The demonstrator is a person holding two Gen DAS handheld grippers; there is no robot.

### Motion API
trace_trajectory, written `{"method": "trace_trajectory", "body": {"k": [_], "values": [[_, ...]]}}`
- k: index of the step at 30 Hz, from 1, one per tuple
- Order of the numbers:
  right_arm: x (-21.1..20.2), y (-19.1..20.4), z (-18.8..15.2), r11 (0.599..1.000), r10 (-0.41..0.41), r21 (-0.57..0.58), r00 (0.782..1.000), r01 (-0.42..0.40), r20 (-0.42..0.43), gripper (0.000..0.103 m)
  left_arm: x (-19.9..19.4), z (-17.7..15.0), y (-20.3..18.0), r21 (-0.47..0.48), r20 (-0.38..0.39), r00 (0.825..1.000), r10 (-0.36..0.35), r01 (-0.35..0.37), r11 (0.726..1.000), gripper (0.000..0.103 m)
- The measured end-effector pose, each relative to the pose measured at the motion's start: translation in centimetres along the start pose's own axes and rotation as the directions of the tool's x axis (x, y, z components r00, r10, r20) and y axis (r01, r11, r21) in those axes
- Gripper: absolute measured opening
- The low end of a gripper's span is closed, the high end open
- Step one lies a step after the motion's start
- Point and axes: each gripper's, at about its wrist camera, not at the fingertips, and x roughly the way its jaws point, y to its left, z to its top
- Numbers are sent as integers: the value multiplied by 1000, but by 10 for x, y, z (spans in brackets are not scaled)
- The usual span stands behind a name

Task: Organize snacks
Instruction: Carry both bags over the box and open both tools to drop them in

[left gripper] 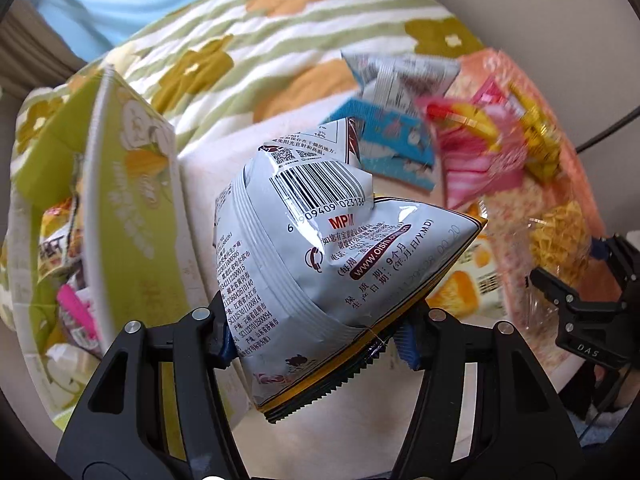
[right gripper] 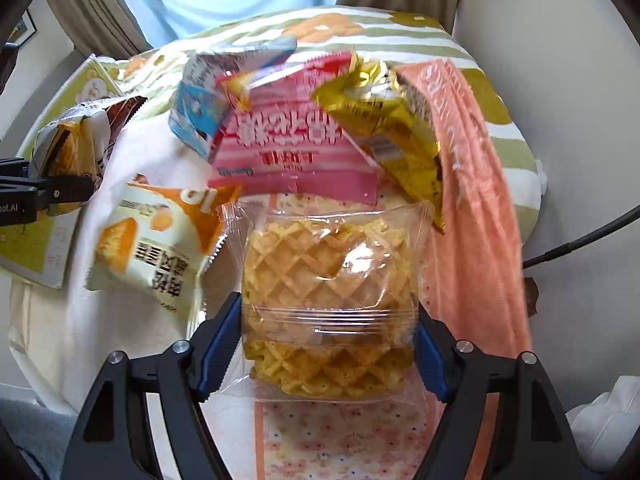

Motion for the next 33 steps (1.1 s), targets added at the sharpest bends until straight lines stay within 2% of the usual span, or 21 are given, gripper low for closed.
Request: {"method": "trace_trajectory", "body": {"k": [7,14,22,29,33], "values": [[-44,-5,9,998,56,-46,996,-53,68,73,-47,-7,18,-136,103,995,-20,34,990,56],[-74,21,44,977,139,-178,981,-114,135,73,-88,-22,51,-230,194,981,16,30,973,56],[-102,93,76,924,276,-319,944,-210,179,73,-120,-43,117,-340,276,958,76,23,940,56],[-109,174,99,873,371,-401,912,-279,173,73,-122,-55,191,-370,257,958,129,-26,929,56],[-103,220,107,859,385,-422,908,-288,165,73,-111,-60,229,-356,230,966,116,-27,934,56]]}}
